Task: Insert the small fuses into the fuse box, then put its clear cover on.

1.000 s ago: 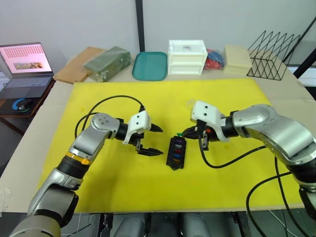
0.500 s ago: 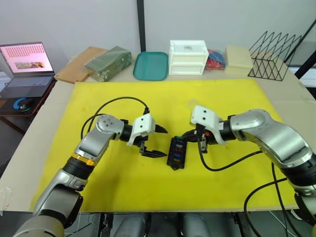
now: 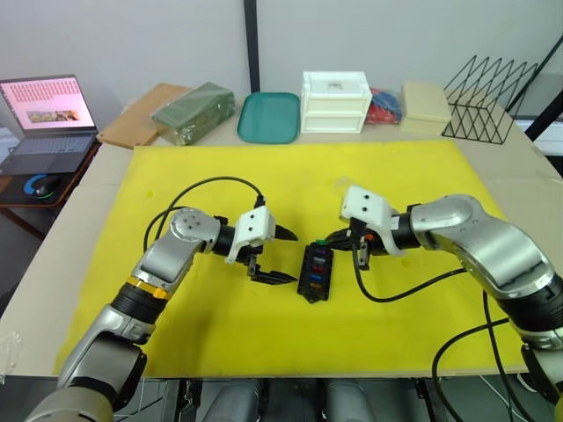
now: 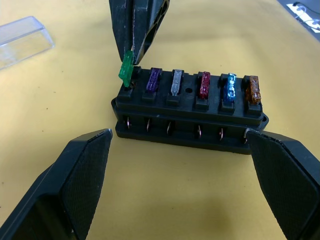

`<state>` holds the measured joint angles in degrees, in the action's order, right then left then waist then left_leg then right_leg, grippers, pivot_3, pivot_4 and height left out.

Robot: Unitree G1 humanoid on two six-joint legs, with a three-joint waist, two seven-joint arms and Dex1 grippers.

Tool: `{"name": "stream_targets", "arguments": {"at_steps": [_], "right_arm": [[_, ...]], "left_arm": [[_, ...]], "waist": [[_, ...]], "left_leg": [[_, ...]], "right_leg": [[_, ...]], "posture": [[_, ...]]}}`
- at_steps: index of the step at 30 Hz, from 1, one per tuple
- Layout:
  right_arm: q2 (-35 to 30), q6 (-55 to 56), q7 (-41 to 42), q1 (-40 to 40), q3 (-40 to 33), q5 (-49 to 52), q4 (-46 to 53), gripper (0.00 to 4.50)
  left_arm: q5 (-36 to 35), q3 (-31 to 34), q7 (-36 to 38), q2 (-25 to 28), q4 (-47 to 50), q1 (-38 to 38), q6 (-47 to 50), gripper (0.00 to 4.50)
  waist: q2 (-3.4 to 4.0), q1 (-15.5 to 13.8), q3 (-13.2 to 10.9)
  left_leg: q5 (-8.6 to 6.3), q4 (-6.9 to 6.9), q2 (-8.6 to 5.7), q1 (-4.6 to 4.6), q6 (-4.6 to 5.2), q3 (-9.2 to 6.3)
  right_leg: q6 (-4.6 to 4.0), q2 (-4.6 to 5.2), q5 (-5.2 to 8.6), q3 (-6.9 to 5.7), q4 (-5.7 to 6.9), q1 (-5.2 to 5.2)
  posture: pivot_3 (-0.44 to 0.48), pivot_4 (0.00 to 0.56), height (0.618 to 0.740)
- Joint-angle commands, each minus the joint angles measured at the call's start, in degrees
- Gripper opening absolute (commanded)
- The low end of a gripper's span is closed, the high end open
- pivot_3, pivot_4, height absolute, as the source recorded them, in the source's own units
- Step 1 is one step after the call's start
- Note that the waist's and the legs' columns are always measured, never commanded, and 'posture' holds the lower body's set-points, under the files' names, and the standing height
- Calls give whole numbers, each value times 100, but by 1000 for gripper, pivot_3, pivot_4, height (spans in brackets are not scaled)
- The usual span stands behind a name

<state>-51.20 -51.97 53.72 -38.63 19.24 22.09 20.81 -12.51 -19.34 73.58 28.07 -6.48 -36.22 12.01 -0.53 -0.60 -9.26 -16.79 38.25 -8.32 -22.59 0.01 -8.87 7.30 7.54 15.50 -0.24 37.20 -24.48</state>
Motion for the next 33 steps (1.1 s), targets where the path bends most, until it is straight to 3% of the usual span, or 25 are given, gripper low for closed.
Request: {"name": "stream_targets", "arguments": {"at_steps": [1,33], "right_arm": [[37,66,25,-37,-229,-39,36,0],[237,310,130,274,-97,-353,-215,0]], "left_arm": [[-24,90,6,28,211,22,-73,4465],[-3,61,-57,14,289,62,-41,4465]], "waist": [[0,1,0],[0,3,1]], "left_leg": [[0,0,0,0,0,0],[0,3,0,1,0,0]], "right_leg": [[0,0,0,0,0,0],[0,0,0,0,2,2]], "posture": [[0,150,740],[0,150,740]]}}
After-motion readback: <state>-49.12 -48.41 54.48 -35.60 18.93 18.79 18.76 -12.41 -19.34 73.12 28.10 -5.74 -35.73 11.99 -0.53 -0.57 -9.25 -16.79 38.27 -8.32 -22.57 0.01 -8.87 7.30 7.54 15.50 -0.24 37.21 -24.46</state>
